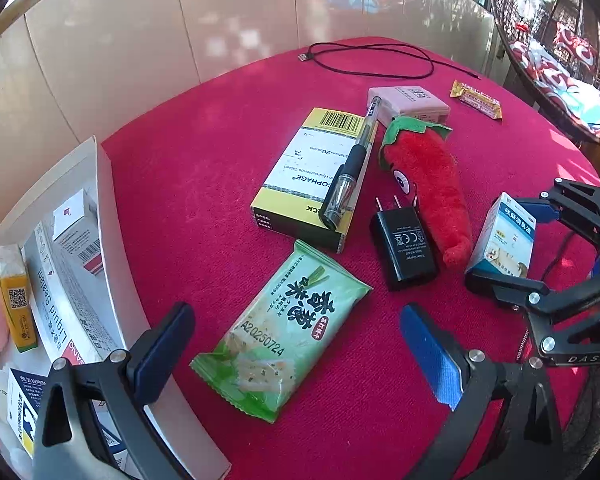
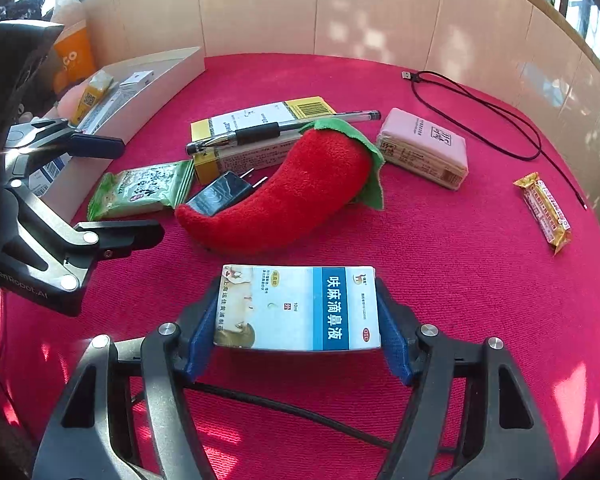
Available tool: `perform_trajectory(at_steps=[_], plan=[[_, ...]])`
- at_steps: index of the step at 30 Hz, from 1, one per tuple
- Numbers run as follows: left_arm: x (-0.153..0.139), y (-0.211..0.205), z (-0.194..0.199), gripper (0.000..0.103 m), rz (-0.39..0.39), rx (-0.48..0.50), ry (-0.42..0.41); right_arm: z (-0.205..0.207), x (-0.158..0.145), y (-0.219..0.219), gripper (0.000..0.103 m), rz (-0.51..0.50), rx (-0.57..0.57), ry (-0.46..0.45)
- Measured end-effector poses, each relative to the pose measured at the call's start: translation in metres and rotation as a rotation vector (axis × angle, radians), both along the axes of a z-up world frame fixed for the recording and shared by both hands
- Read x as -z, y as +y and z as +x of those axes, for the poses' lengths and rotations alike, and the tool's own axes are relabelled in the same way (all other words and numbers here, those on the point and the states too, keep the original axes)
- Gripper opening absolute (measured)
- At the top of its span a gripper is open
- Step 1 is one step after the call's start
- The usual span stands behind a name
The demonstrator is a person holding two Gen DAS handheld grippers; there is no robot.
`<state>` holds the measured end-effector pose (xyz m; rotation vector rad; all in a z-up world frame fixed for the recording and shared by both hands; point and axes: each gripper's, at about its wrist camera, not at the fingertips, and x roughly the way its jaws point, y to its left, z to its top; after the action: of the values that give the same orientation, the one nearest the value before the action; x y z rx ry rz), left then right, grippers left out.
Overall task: Organize objects
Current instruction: 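Grasp the green snack packet with the left gripper while the right gripper grasps the blue-white medicine box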
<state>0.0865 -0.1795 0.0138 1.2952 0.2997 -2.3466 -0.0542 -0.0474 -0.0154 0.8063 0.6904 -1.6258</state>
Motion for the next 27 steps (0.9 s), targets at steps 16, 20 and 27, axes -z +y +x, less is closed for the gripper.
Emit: perform_trajectory(at_steps=[16,20,27], plan=[[0.005,0.014,-0.004,0.068,0.022,0.036,0.016,-0.027,0.0,0.014,0.07,-0.036,0.073,-0.043],[0.003,0.02,0.001,0.041,0.031,0.008,0.045,-0.027,-0.001,0.015,0.07,-0.038,0.074,-0.043],[-0.002,0.03,0.019,0.037,0.066,-0.07,0.144,-0.024,-0.01,0.02,0.069,-0.078,0.092,-0.046]])
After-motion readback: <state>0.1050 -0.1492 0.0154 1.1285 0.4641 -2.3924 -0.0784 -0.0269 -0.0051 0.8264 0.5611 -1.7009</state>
